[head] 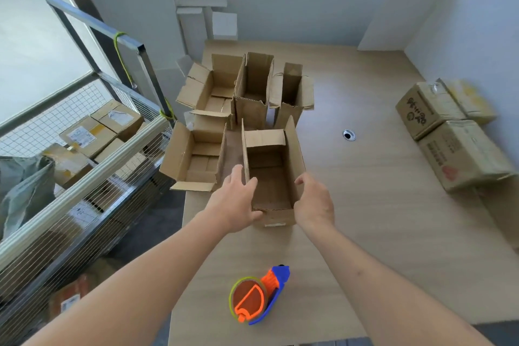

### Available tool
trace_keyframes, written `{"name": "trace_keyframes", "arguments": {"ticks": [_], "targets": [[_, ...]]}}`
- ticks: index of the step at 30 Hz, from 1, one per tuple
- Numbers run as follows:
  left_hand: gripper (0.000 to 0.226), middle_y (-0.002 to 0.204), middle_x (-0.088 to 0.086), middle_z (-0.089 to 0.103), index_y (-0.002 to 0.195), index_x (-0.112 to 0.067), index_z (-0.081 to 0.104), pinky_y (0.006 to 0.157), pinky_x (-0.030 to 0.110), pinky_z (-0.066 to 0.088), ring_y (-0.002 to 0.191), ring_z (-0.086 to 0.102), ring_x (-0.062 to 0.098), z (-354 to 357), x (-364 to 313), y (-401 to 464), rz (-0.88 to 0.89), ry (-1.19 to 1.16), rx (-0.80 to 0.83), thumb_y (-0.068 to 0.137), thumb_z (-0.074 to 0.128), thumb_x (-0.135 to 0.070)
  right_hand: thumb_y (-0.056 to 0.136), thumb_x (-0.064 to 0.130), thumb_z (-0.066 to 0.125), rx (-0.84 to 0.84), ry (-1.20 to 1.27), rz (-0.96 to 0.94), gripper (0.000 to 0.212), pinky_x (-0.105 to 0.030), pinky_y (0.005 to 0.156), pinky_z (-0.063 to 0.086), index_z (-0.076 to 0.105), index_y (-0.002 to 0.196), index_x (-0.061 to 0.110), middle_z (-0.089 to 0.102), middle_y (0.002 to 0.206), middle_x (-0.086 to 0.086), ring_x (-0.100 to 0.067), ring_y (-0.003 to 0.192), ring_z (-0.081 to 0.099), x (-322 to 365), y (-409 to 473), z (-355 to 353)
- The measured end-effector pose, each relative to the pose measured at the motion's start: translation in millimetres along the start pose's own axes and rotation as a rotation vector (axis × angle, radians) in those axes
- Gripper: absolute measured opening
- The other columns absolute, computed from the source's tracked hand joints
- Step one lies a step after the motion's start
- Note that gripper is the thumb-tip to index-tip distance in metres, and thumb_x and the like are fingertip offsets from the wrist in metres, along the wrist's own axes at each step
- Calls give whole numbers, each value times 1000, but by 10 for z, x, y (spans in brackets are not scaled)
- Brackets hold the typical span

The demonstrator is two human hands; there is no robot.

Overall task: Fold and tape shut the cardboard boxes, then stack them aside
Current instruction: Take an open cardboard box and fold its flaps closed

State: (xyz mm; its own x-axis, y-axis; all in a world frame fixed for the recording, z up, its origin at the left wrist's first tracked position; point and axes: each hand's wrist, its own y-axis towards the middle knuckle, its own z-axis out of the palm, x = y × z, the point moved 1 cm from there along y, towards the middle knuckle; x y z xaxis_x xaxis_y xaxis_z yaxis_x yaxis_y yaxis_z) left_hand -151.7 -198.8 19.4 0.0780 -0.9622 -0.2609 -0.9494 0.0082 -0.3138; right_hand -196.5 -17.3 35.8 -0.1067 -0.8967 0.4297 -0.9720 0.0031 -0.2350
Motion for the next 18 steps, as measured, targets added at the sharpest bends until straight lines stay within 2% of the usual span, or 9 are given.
{"name": "trace_keyframes", "arguments": {"ticks": [2,4,6,9,11,13,15,16,18], "targets": [[74,168,15,-6,136,-15,52,112,47,44,156,2,37,4,-167,11,27,43,-9,85,68,-65,85,-10,52,-15,9,49,51,-30,76,45,58,121,25,61,121,-2,-25,102,59,-170,-21,-92],[61,169,15,-8,115,-15,66,116,46,39,156,-9,38,-3,-356,27,39,95,-2,84,67,-68,85,-6,50,-34,55,122,49,-30,76,45,58,120,27,61,124,1,-23,99,57,-354,-26,-187],[54,170,13,-4,103,-16,72,117,47,35,156,-7,39,19,-548,62,32,127,23,87,64,-67,84,-3,46,-41,105,183,48,-30,75,44,57,118,30,63,120,3,-21,94,55,-551,-28,-282],[50,170,11,0,105,-16,72,113,47,39,155,4,38,121,-818,102,-13,113,52,89,66,-63,82,-3,43,-10,117,189,50,-31,75,46,55,115,33,63,115,5,-23,93,56,-835,-28,-411],[44,165,12,18,104,-17,70,107,45,45,145,29,37,204,-1001,104,-74,102,51,89,68,-59,83,-4,43,3,88,159,49,-31,72,45,53,113,33,61,113,5,-24,93,57,-1020,-14,-484],[45,143,12,43,107,-20,68,100,39,45,122,44,31,284,-1212,95,-112,159,6,88,67,-61,83,-5,43,10,54,133,48,-31,70,44,51,111,33,59,110,6,-24,92,57,-1197,7,-564],[52,131,9,46,110,-24,66,102,42,35,120,39,33,357,-1403,87,-148,234,-41,84,65,-68,81,-6,43,9,29,109,48,-30,68,43,49,109,33,57,109,7,-23,91,57,-1367,46,-637],[54,133,11,44,110,-26,66,106,47,29,128,31,37,392,-1485,85,-172,257,-48,81,62,-72,80,-7,42,7,12,93,49,-30,67,43,48,107,33,56,108,8,-23,89,57,-1450,74,-675],[55,147,19,30,112,-30,65,115,56,11,145,3,48,483,-1619,98,-208,248,-29,82,56,-74,79,-8,43,5,-40,51,48,-30,65,40,45,103,34,54,105,8,-24,88,57,-1632,157,-753]]}}
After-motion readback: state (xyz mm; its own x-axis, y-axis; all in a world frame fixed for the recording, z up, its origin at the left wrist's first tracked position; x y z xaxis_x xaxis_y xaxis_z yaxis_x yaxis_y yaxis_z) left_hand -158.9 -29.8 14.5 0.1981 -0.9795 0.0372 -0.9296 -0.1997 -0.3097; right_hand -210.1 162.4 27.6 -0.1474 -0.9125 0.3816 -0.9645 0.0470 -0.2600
